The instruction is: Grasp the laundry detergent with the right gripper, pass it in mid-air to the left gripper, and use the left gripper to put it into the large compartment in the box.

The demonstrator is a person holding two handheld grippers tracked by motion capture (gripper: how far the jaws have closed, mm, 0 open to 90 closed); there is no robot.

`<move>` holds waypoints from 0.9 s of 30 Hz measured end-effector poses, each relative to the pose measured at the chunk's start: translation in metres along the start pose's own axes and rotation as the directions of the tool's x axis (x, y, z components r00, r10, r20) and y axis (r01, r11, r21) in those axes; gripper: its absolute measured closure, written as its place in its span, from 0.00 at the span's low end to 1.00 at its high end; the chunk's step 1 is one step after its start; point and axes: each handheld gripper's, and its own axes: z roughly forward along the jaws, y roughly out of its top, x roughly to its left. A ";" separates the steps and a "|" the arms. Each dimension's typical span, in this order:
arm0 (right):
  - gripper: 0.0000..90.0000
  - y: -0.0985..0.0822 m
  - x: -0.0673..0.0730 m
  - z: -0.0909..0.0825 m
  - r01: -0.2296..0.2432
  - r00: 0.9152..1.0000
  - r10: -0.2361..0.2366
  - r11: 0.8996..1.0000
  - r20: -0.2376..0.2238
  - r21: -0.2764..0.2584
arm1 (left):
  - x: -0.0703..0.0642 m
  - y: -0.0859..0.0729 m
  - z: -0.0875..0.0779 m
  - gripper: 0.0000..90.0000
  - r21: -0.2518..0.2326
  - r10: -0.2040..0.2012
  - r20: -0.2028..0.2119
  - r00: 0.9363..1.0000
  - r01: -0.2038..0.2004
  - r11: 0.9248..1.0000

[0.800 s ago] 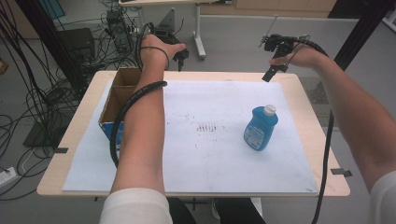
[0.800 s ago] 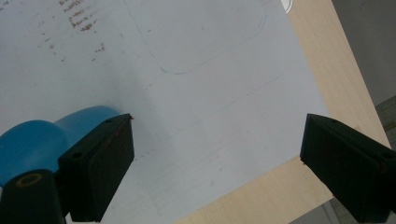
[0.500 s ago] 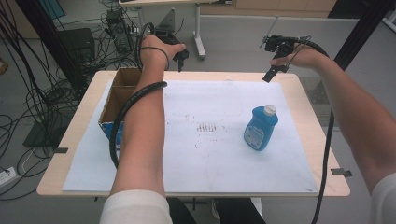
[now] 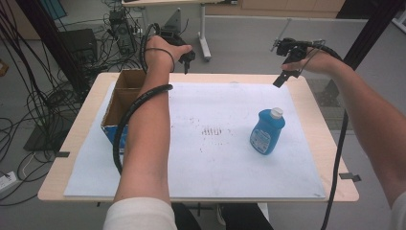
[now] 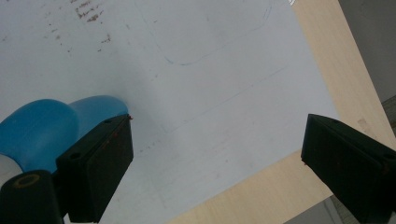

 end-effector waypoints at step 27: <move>0.10 -0.080 0.035 -0.015 -0.006 1.000 0.005 0.999 -0.006 -0.038 | -0.012 -0.007 -0.003 0.07 -0.006 0.027 0.005 1.000 -0.026 1.000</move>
